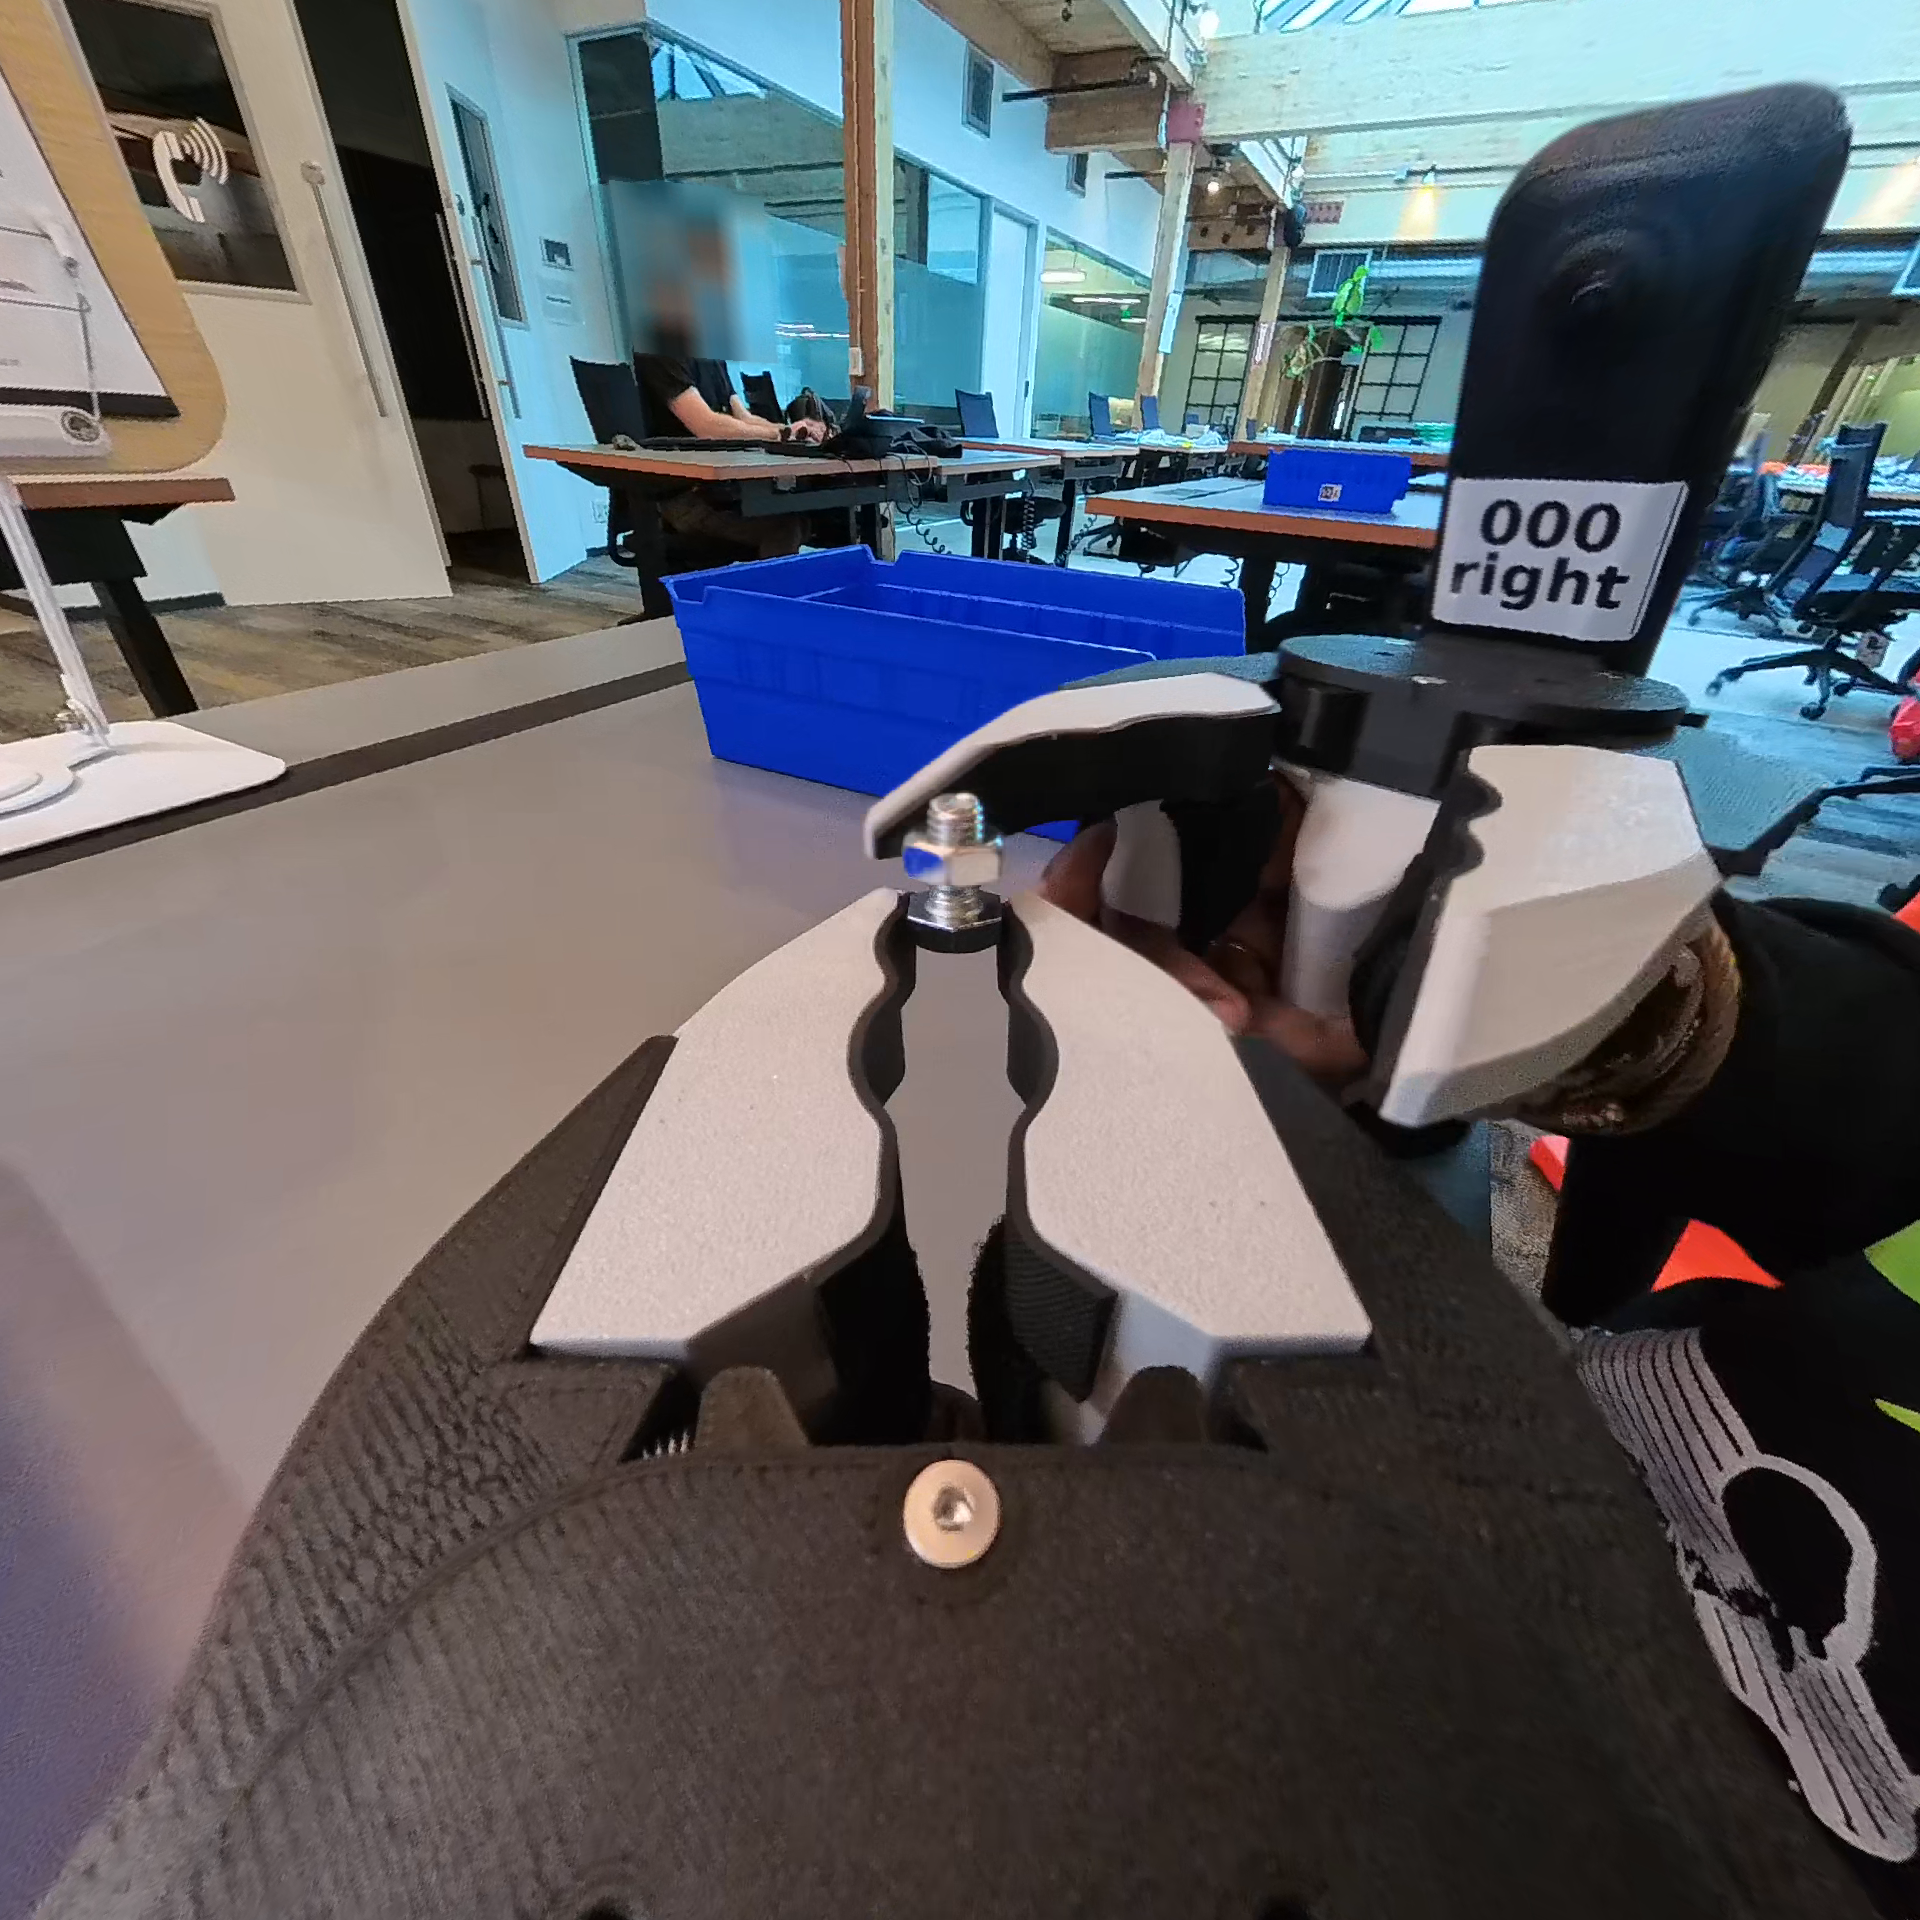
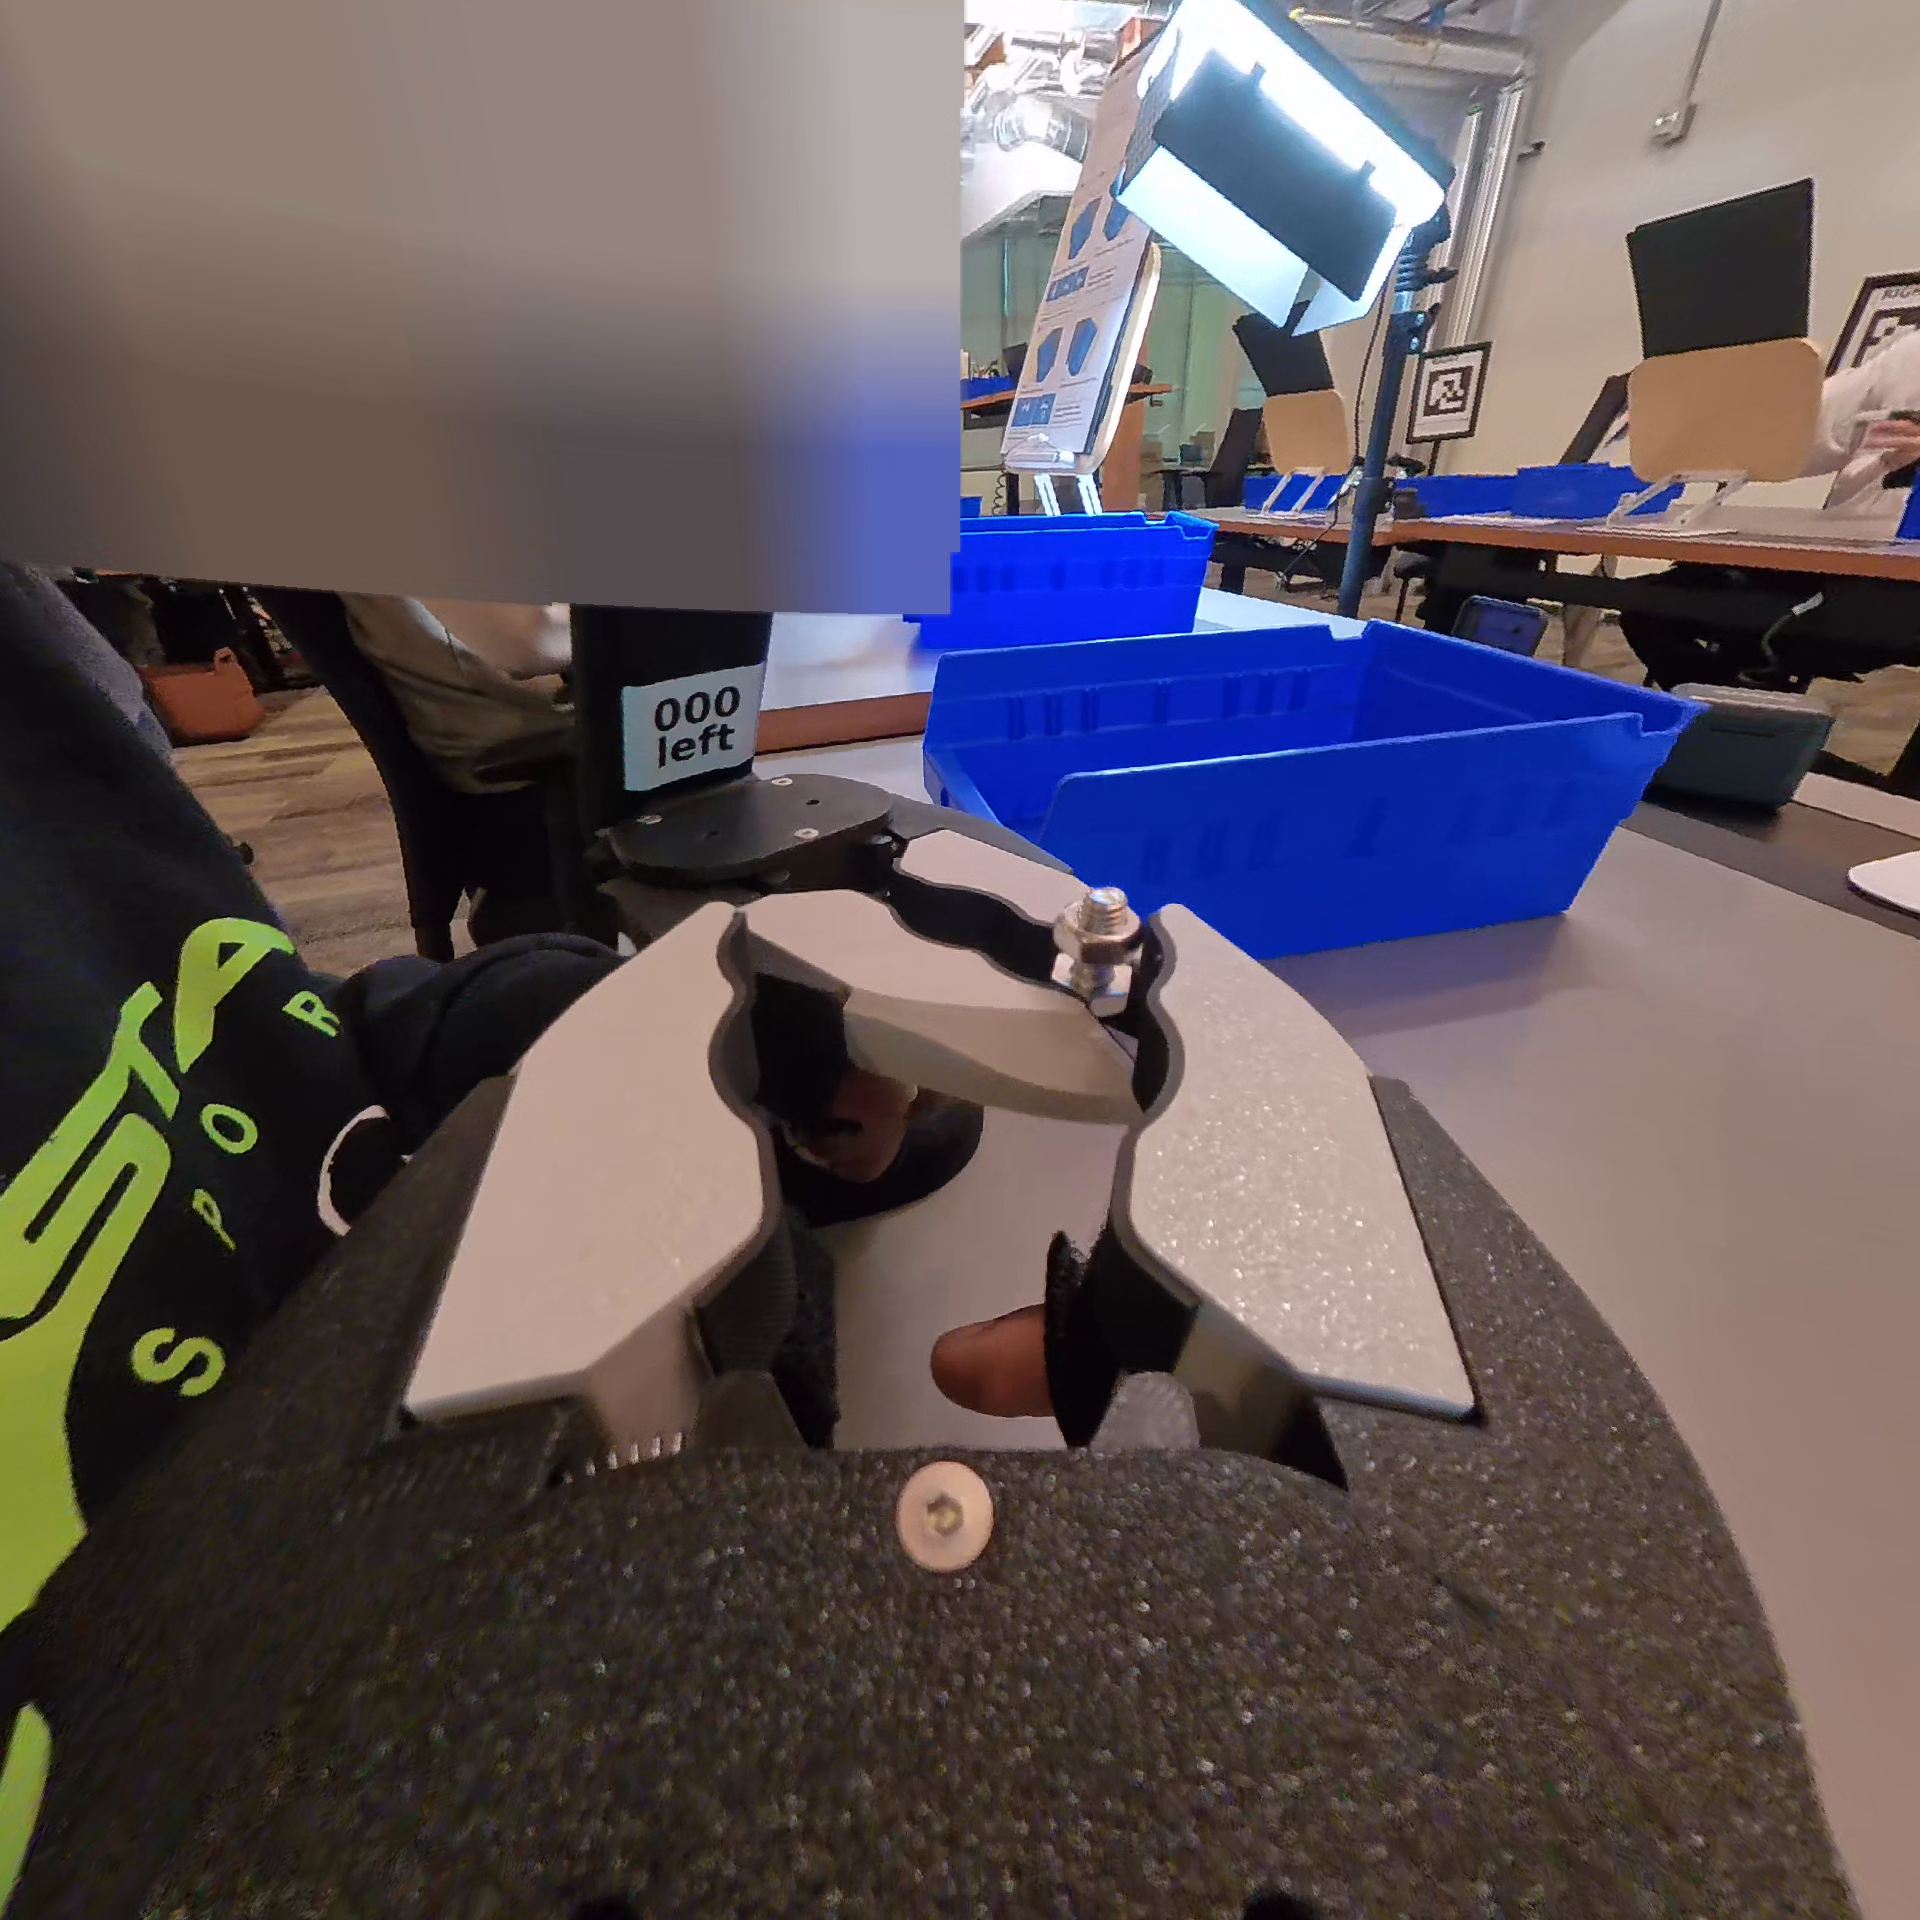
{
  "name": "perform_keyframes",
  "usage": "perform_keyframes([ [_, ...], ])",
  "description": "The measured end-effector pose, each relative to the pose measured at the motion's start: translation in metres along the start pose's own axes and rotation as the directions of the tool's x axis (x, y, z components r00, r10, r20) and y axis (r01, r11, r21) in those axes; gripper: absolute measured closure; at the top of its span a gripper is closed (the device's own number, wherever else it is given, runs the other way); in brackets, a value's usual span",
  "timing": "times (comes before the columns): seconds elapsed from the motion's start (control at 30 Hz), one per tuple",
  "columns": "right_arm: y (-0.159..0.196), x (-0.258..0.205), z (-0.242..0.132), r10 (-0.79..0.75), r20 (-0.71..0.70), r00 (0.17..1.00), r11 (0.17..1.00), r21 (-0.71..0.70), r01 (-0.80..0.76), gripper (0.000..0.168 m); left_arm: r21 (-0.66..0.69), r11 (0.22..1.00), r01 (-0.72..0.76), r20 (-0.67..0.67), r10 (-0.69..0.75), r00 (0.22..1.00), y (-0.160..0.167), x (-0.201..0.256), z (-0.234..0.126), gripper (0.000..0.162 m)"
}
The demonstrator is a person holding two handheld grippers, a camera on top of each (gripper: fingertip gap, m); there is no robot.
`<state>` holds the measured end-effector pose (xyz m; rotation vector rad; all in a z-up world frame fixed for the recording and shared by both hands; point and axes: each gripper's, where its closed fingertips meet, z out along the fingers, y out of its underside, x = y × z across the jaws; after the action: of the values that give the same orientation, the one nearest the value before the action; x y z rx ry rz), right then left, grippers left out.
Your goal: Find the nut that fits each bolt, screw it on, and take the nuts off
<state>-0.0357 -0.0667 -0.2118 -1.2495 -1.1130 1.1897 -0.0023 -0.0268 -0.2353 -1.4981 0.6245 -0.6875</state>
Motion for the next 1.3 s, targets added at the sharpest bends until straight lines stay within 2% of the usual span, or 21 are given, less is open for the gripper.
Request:
perform_keyframes([
  [0.1,0.000,0.001,-0.010,0.006,-0.009,1.000,1.000,-0.014,-0.006,0.106,-0.001,1.000,-0.003,0.001,0.003,1.000,0.000,0.000,0.000,0.147],
  [0.17,-0.001,-0.004,-0.017,0.007,0.028,1.000,1.000,-0.020,-0.007,0.130,-0.001,1.000,0.001,0.004,-0.001,1.000,0.000,-0.001,0.000,0.147],
  [0.23,-0.005,-0.007,-0.023,0.011,0.055,0.998,1.000,-0.006,-0.011,0.137,-0.002,1.000,0.002,0.003,-0.002,1.000,0.000,0.000,0.000,0.147],
  [0.4,-0.014,0.010,-0.025,0.004,-0.040,0.999,0.999,-0.044,-0.005,0.154,-0.013,1.000,-0.017,0.005,0.017,1.000,0.002,0.001,0.001,0.147],
  [0.63,-0.005,0.027,-0.018,-0.052,-0.119,0.991,0.983,-0.179,0.030,0.157,-0.040,0.996,-0.075,0.007,0.075,0.997,0.005,0.006,0.004,0.147],
  [0.87,-0.001,0.026,-0.016,-0.065,-0.106,0.992,0.976,-0.215,0.041,0.160,-0.049,0.995,-0.092,0.009,0.093,0.996,0.006,0.007,0.005,0.147],
  [1.07,-0.003,0.025,-0.015,-0.052,-0.093,0.994,0.981,-0.192,0.033,0.161,-0.032,0.995,-0.090,0.005,0.090,0.996,0.004,0.008,0.004,0.147],
  [1.1,-0.005,0.025,-0.016,-0.037,-0.089,0.995,0.983,-0.182,0.021,0.161,-0.024,0.996,-0.088,0.002,0.088,0.996,0.003,0.008,0.004,0.145],
  [1.13,-0.007,0.028,-0.018,-0.022,-0.095,0.995,0.986,-0.165,0.006,0.161,-0.018,0.997,-0.080,0.009,0.080,0.997,0.002,0.006,0.003,0.133],
  [1.2,-0.015,0.037,-0.025,0.009,-0.119,0.993,0.992,-0.123,-0.024,0.161,-0.008,0.998,-0.057,0.010,0.057,0.998,0.001,0.004,0.003,0.121],
  [1.3,-0.032,0.059,-0.044,0.023,-0.185,0.983,0.996,-0.081,-0.038,0.161,0.017,0.999,-0.032,0.017,0.032,0.999,-0.002,0.002,0.001,0.117],
])
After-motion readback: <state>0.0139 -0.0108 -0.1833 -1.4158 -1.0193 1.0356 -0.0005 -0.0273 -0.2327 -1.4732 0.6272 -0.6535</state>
